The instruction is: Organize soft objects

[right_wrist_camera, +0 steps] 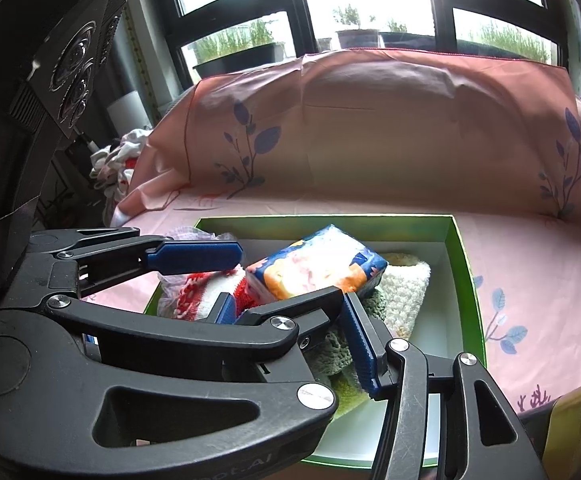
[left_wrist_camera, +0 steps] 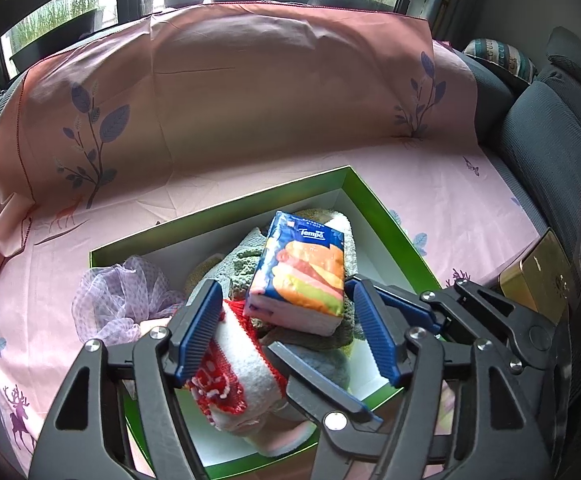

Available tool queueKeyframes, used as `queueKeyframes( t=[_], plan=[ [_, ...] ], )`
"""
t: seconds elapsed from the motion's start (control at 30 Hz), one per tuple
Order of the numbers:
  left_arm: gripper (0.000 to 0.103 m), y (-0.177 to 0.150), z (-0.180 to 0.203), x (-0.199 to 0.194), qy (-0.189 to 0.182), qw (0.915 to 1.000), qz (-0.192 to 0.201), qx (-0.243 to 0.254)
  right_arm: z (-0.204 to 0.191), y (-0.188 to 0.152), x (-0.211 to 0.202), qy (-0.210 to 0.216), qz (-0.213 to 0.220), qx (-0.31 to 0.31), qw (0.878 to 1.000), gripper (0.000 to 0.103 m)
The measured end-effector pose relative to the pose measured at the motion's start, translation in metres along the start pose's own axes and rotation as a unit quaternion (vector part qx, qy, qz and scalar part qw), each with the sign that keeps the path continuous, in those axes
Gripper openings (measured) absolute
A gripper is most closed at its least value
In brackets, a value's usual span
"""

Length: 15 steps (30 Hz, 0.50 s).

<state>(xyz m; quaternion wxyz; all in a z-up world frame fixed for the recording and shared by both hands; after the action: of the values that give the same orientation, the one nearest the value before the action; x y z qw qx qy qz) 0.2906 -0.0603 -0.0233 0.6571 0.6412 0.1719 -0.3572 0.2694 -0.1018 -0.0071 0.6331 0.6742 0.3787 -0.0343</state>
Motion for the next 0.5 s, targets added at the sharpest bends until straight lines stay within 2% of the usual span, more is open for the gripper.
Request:
queueKeyframes(
  t=[0.07, 0.13, 0.17, 0.2, 0.23, 0.5],
  plan=[
    [0.070, 0.000, -0.001, -0.001, 0.000, 1.0000, 0.001, -0.003, 0.000, 0.000, -0.001, -0.002, 0.000, 0.000, 1.000, 0.056],
    [0.076, 0.001, -0.001, -0.003, 0.003, 1.0000, 0.003, -0.005, 0.000, 0.000, -0.002, -0.006, 0.000, 0.000, 1.000, 0.057],
    [0.079, 0.002, -0.002, -0.005, 0.005, 1.0000, 0.005, -0.006, 0.001, 0.000, -0.002, -0.010, -0.001, 0.000, 1.000, 0.059],
    [0.085, 0.002, -0.002, -0.006, 0.006, 0.9999, 0.007, -0.007, 0.002, 0.000, -0.003, -0.014, -0.001, 0.001, 1.000, 0.067],
    [0.086, 0.003, -0.002, -0.008, 0.005, 0.9999, 0.008, -0.008, 0.003, 0.000, -0.004, -0.018, 0.000, 0.002, 1.000, 0.071],
    [0.086, 0.001, -0.008, -0.016, 0.015, 0.9997, 0.009, -0.014, 0.004, 0.001, -0.012, -0.027, 0.001, 0.004, 1.000, 0.072]
  ],
)
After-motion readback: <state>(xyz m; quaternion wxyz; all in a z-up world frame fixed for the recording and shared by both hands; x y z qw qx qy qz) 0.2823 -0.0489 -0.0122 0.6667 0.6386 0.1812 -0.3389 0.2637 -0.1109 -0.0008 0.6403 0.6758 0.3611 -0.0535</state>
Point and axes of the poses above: each gripper's, at about its wrist camera, not at the fingertips, and x roughly the way its jaws point, z to its right, y to its top, the point moved 4 cm from there along x, roughly the way its jaws point, and after that the axes turned 10 degrees about z, right-handed, at the moved point
